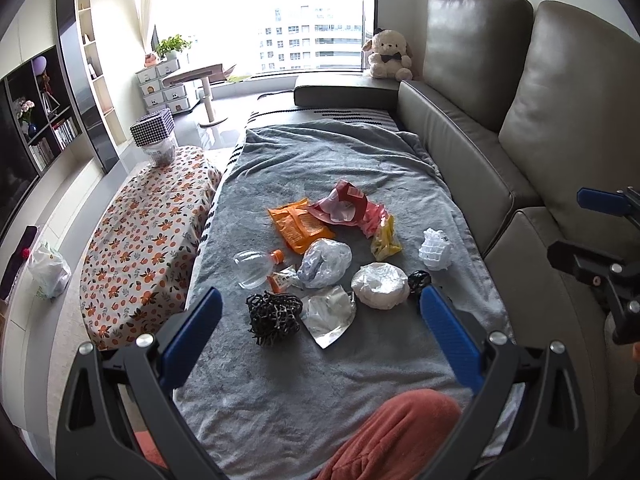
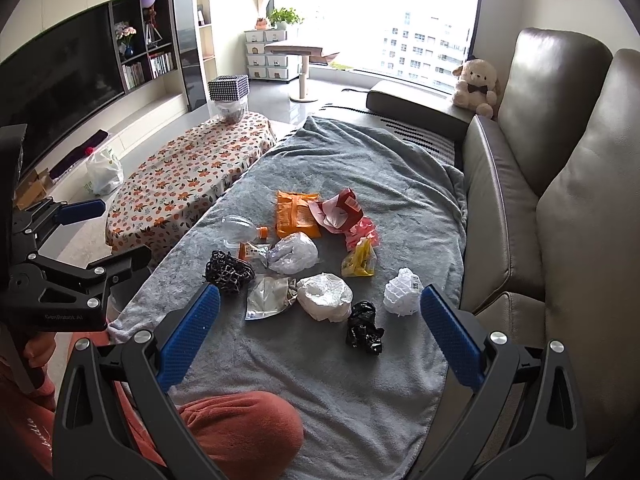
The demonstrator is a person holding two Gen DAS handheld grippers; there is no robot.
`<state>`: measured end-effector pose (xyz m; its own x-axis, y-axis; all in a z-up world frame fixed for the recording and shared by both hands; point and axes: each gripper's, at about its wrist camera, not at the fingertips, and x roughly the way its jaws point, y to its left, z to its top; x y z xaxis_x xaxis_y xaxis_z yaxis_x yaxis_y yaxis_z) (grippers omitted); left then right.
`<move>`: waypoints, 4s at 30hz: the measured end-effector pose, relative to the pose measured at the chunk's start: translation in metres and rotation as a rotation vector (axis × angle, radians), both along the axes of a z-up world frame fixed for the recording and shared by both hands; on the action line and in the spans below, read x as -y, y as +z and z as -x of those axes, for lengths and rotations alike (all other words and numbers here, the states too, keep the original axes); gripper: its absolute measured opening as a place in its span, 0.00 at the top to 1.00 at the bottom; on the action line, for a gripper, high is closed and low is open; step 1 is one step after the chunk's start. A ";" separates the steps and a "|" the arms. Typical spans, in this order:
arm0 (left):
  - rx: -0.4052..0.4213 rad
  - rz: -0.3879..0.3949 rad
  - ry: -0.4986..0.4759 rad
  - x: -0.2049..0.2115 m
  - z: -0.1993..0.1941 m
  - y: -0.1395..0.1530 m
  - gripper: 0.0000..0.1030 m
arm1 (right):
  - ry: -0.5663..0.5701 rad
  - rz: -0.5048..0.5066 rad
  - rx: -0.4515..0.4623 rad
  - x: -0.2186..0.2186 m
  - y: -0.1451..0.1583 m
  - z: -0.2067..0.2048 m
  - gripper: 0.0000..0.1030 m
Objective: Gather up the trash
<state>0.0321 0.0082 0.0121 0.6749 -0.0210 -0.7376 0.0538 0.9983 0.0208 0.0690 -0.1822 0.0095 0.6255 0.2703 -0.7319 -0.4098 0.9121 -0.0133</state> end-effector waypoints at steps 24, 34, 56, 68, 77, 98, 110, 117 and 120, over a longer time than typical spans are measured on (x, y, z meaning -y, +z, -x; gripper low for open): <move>0.014 0.009 -0.022 -0.001 -0.002 0.021 0.04 | 0.026 0.004 -0.013 -0.004 0.022 -0.006 0.06; 0.033 -0.013 -0.017 0.004 0.000 0.026 0.04 | 0.024 0.003 -0.008 -0.002 0.023 -0.007 0.06; 0.010 -0.009 0.057 -0.019 -0.017 -0.003 0.04 | 0.047 0.037 -0.008 -0.016 -0.011 -0.019 0.06; -0.053 -0.049 0.104 -0.059 -0.040 -0.099 0.04 | 0.092 0.007 -0.055 -0.049 -0.119 -0.058 0.06; -0.164 -0.082 0.121 -0.090 -0.068 -0.198 0.05 | 0.155 0.046 -0.069 -0.096 -0.200 -0.087 0.11; -0.216 -0.028 0.076 -0.118 -0.118 -0.320 0.05 | 0.186 0.164 -0.140 -0.159 -0.338 -0.142 0.32; -0.207 -0.053 0.013 -0.108 -0.125 -0.340 0.45 | 0.123 0.154 -0.204 -0.141 -0.360 -0.151 0.33; -0.191 -0.059 0.006 -0.105 -0.124 -0.339 0.54 | 0.196 0.108 -0.263 -0.154 -0.370 -0.153 0.58; -0.188 -0.048 0.000 -0.108 -0.122 -0.338 0.61 | 0.232 0.097 -0.261 -0.161 -0.368 -0.149 0.73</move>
